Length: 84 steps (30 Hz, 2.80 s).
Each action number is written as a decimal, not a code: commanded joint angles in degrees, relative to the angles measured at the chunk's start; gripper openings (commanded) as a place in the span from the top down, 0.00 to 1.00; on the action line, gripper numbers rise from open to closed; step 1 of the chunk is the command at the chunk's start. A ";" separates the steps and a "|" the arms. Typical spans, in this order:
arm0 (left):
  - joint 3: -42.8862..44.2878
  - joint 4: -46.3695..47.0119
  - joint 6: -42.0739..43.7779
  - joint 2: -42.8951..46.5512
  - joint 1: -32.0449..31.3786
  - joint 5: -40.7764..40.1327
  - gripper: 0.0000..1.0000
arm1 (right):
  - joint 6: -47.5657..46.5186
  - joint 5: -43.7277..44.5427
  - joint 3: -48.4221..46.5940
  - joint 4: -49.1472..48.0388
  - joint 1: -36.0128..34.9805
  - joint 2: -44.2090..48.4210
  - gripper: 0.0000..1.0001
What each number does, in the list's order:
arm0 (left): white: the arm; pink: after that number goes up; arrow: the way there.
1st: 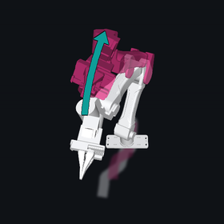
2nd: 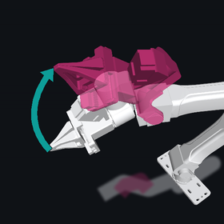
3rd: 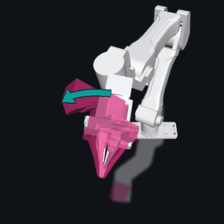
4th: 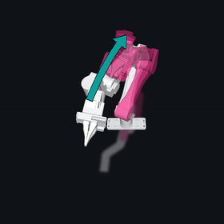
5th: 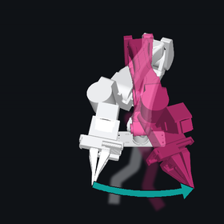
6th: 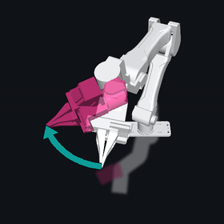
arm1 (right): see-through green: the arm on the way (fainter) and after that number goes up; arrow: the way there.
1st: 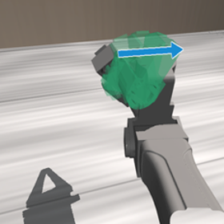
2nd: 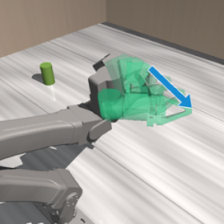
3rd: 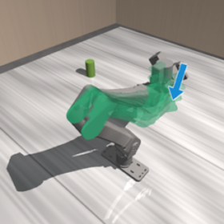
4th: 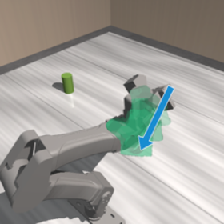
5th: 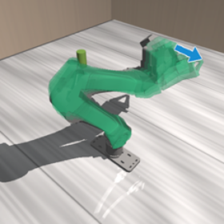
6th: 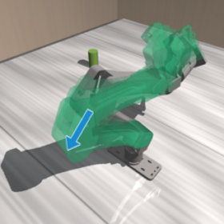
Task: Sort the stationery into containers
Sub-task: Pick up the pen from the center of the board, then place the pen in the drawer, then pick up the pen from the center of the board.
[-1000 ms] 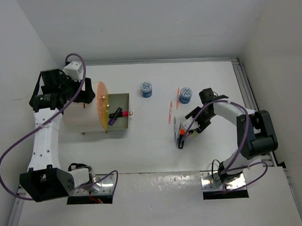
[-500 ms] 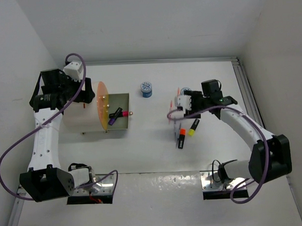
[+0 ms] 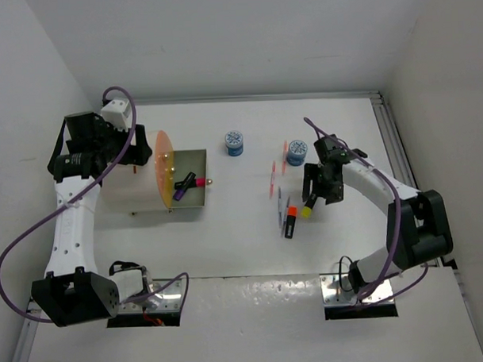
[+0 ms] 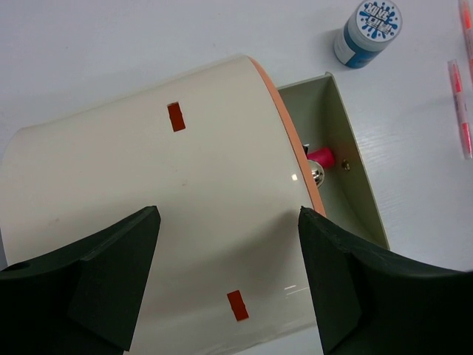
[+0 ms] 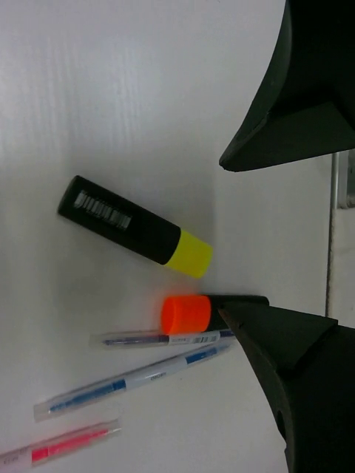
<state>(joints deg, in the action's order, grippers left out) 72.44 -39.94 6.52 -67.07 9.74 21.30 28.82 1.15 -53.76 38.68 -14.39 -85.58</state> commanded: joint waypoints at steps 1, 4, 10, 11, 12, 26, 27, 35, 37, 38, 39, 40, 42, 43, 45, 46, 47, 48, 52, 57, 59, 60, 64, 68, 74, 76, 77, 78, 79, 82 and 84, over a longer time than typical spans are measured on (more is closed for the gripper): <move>-1.25 -0.84 -0.99 1.94 0.63 -0.73 0.18 | 12.13 3.95 0.41 -0.26 -0.81 -0.10 0.30; -1.17 -1.01 -0.99 2.20 0.63 -0.65 0.18 | 13.37 4.74 1.02 -1.41 -0.11 -2.74 0.30; -1.08 -1.10 -0.99 2.20 0.72 -1.08 0.19 | 13.89 1.93 0.23 -3.69 1.29 -8.54 0.32; -1.08 -1.10 -0.99 2.20 0.63 -1.17 0.18 | 13.98 1.67 0.14 -3.96 1.73 -9.33 0.33; -1.08 -1.28 -0.99 2.12 0.72 -1.17 0.18 | 13.98 0.10 -0.12 -4.74 2.17 -9.86 0.34; -0.99 -1.45 -0.20 1.41 0.63 -1.35 0.19 | 4.07 -7.28 -8.26 -4.31 1.40 -10.31 1.00; -0.99 -1.28 -0.28 1.41 0.63 -1.26 0.19 | 3.62 -7.82 -10.03 -4.22 0.60 -9.96 1.00; -2.13 -0.13 -0.90 1.33 0.72 -1.08 0.19 | 5.63 -15.30 -29.88 -9.32 -15.39 -12.31 1.00; -2.22 0.13 -0.99 1.41 0.63 -1.00 0.19 | 7.12 -16.08 -33.85 -10.28 -19.68 -14.52 1.00; -2.31 0.39 -1.16 1.33 0.63 -1.00 0.18 | 9.30 -16.18 -37.79 -10.11 -20.84 -15.92 1.00; -2.57 0.83 -1.25 1.33 0.63 -0.82 0.19 | 10.54 -16.26 -39.39 -10.55 -22.07 -18.89 1.00; -2.83 1.27 -1.60 1.33 0.72 -0.82 0.19 | 11.95 -16.26 -41.76 -11.86 -23.91 -20.31 1.00; -3.36 1.71 -2.04 1.24 0.72 -0.12 0.18 | 16.52 -16.35 -44.23 -13.36 -25.59 -24.97 1.00; -3.36 1.89 -2.04 0.98 0.55 0.06 0.19 | 17.84 -16.53 -45.37 -13.62 -26.99 -26.55 1.00; -3.36 1.71 -2.30 0.80 0.63 0.58 0.18 | 20.22 -16.70 -49.41 -14.50 -28.14 -29.46 1.00; -3.36 1.71 -2.31 0.80 0.63 0.50 0.19 | 20.66 -16.44 -50.91 -15.46 -29.28 -31.56 1.00; -3.36 1.71 -2.13 0.89 0.63 0.41 0.19 | 21.01 -15.22 -51.36 -15.73 -29.81 -32.27 1.00; -3.19 1.62 -1.78 0.97 0.63 0.41 0.18 | 21.36 -14.69 -51.71 -16.26 -30.34 -33.06 1.00; -3.19 1.45 -1.16 1.59 0.72 -0.29 0.19 | 22.33 -14.60 -51.98 -17.49 -31.48 -35.97 0.67; -3.19 1.27 -1.34 2.03 0.72 -0.29 0.19 | 19.44 -16.09 -51.98 -16.27 -30.79 -33.52 0.39; -3.27 1.45 -1.43 2.12 0.72 -0.29 0.19 | 16.89 -16.00 -51.10 -14.25 -28.86 -29.50 0.39; -3.27 1.45 -1.51 2.38 0.72 -0.21 0.18 | 16.10 -15.39 -49.88 -12.33 -27.02 -27.64 0.40; -3.54 1.27 -1.25 2.73 0.72 -0.20 0.19 | 2.42 -13.80 -37.68 -7.13 -21.48 -17.80 0.43; -3.71 1.18 0.32 3.26 0.72 0.41 0.18 | -24.35 -18.53 -24.40 -0.56 -16.38 -8.40 0.51; -3.72 0.48 3.06 3.70 0.72 2.87 0.18 | -60.73 -20.43 -12.06 7.89 -8.30 -3.97 0.58; -3.45 0.30 2.53 3.52 0.55 2.17 0.18 | -51.52 -16.98 -14.35 9.92 -7.41 -6.25 0.61; -3.45 0.13 2.27 3.44 0.46 1.82 0.18 | -49.23 -16.79 -15.23 12.97 -6.80 -7.22 0.59; -3.45 0.04 2.35 3.35 0.55 1.47 0.18 | -47.12 -17.66 -14.28 13.18 -6.70 -6.97 0.55; -3.54 -0.05 2.35 3.43 0.63 1.20 0.18 | -46.93 -19.15 -12.10 10.13 -6.70 -5.40 0.55; -3.89 -0.13 2.96 3.87 0.63 1.20 0.18 | -56.91 -20.65 -1.11 2.05 -8.10 3.21 0.52; -3.63 -0.40 3.93 3.96 0.63 2.51 0.17 | -72.61 -24.68 4.08 2.19 -8.02 7.25 0.50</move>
<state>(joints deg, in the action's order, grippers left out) 69.38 -38.13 9.21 -64.42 9.76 22.57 -25.91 -18.17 -54.04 43.44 -21.54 -85.06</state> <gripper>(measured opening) 0.824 0.490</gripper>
